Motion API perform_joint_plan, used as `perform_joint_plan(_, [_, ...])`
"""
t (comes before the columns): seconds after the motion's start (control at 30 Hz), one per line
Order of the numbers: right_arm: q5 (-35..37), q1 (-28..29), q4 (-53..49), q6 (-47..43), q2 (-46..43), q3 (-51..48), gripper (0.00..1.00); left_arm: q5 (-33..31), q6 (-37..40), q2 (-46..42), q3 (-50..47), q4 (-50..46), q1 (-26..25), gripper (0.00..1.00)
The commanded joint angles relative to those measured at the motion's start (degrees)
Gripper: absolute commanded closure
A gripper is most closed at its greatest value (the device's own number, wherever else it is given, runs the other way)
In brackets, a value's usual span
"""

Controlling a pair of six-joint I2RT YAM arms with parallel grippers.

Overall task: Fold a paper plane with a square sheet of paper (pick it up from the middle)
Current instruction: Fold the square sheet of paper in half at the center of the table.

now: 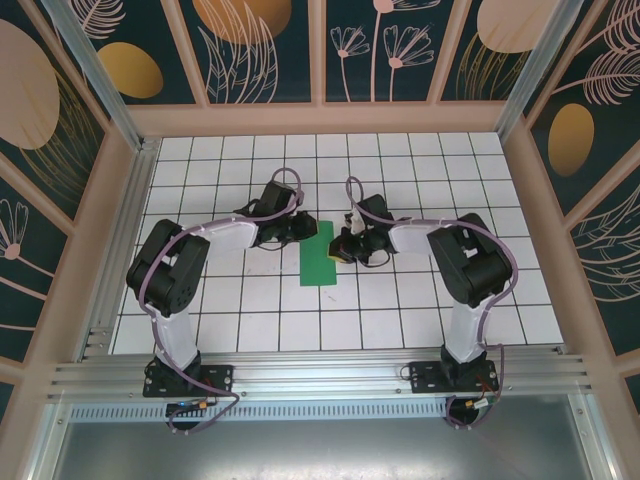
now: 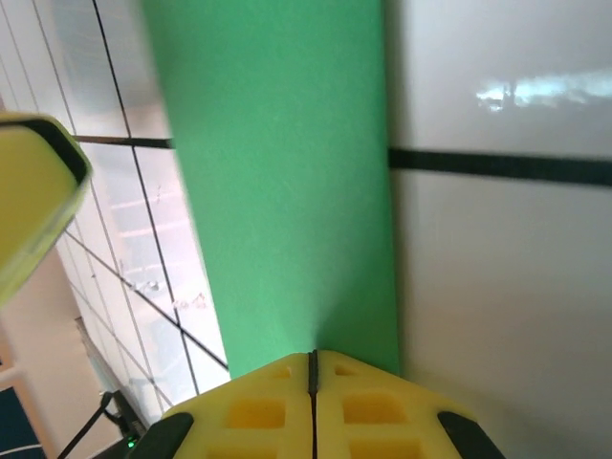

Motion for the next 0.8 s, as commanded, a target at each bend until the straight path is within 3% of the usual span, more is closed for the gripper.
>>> perform_joint_plan(0.0, [-3.1, -0.1, 2.0, 1.6, -2.7, -1.9, 0.92, 4.9, -2.5, 2.6, 1.8, 4.7, 0.3, 0.82])
perform_joint_plan(0.6, [-1.3, 1.5, 1.7, 2.1, 0.0, -4.0, 0.92, 6.9, -4.7, 13.2, 9.0, 8.0, -2.0, 0.83])
perform_joint_plan(0.77, [-0.4, 1.5, 0.9, 1.4, 1.0, -4.1, 0.92, 3.8, -4.1, 15.6, 10.5, 4.8, -2.0, 0.84])
